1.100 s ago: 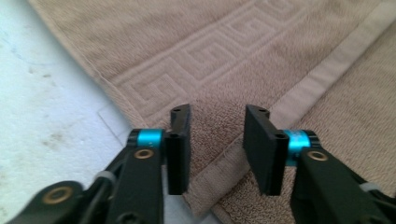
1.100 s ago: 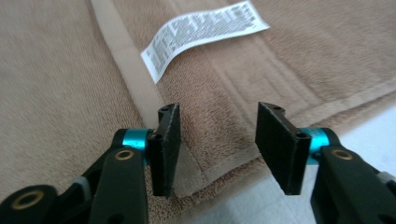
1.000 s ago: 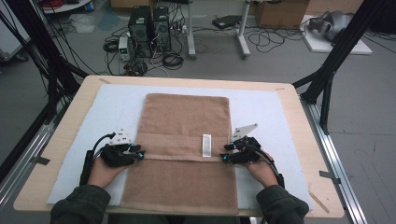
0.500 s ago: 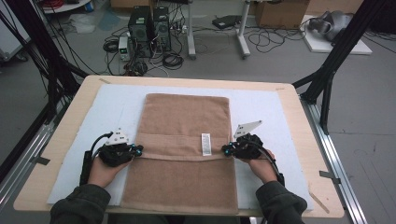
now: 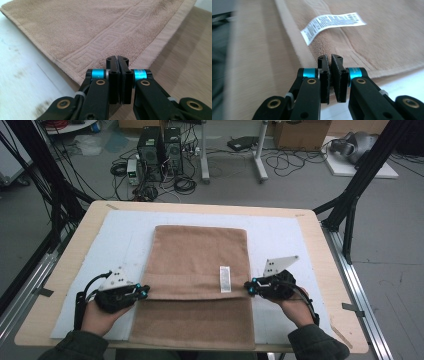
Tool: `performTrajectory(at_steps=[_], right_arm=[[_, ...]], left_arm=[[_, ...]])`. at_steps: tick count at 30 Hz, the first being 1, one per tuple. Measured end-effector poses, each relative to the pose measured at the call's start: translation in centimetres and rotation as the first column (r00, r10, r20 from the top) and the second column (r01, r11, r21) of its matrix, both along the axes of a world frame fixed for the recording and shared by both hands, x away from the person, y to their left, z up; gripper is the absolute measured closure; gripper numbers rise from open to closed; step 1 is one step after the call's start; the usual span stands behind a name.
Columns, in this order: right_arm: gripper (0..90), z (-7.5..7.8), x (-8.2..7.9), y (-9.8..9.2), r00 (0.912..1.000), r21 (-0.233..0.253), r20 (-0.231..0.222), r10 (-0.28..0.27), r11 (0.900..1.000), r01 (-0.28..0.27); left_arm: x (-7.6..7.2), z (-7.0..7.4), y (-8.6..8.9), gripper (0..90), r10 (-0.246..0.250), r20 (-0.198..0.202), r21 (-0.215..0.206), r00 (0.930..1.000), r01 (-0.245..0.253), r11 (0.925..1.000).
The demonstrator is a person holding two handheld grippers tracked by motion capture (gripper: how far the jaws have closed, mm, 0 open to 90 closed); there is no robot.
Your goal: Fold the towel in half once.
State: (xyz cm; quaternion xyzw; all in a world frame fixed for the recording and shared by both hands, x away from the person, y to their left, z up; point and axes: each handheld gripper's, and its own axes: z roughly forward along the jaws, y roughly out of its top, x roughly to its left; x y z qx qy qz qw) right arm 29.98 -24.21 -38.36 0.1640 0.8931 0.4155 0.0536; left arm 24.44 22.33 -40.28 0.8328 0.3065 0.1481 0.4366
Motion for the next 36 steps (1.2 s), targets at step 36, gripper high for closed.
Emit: performTrajectory(at_steps=[36], right_arm=[[86.3, -1.7, -5.0, 0.5, 0.9982, 0.029, 0.030, 0.052, 0.998, -0.053]], left_arm=[[-4.3, -0.7, 0.5, 86.5, -0.009, 0.008, -0.023, 0.9999, 0.010, 0.9997]])
